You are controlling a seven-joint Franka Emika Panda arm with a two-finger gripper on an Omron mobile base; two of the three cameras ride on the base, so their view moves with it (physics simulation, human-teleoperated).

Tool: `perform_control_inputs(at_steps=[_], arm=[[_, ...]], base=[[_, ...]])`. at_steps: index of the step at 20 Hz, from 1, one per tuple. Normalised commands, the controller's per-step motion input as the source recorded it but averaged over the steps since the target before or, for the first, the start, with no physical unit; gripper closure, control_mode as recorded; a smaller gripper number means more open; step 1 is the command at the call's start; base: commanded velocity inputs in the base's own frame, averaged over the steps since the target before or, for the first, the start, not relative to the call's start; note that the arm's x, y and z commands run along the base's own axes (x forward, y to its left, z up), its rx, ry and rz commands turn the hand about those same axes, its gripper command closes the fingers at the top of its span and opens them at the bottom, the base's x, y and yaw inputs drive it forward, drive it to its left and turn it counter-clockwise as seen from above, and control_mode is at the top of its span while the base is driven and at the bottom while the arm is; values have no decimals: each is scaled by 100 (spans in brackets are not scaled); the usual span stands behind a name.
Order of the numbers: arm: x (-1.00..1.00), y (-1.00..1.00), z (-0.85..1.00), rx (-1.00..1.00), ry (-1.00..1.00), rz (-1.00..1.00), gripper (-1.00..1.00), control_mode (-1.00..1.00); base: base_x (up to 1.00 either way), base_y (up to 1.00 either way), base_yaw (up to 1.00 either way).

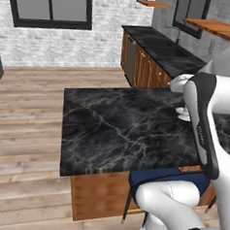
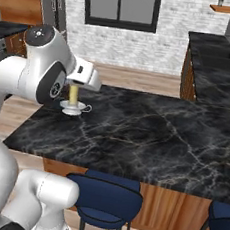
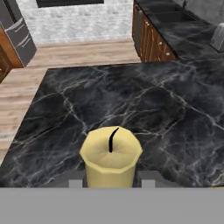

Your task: Get the candle and the wine from the cabinet and move them to the dining counter.

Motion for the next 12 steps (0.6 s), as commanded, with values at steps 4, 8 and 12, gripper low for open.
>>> perform_control_inputs(at_steps=[4,8,12], arm=[[77,-72,-69,3,0,33,100,-100],[48,-67,-72,0,0,37,100,-100],[28,-57,-61,0,-2,35,100,-100]], base=[[0,0,0],[0,0,0],[0,0,0]])
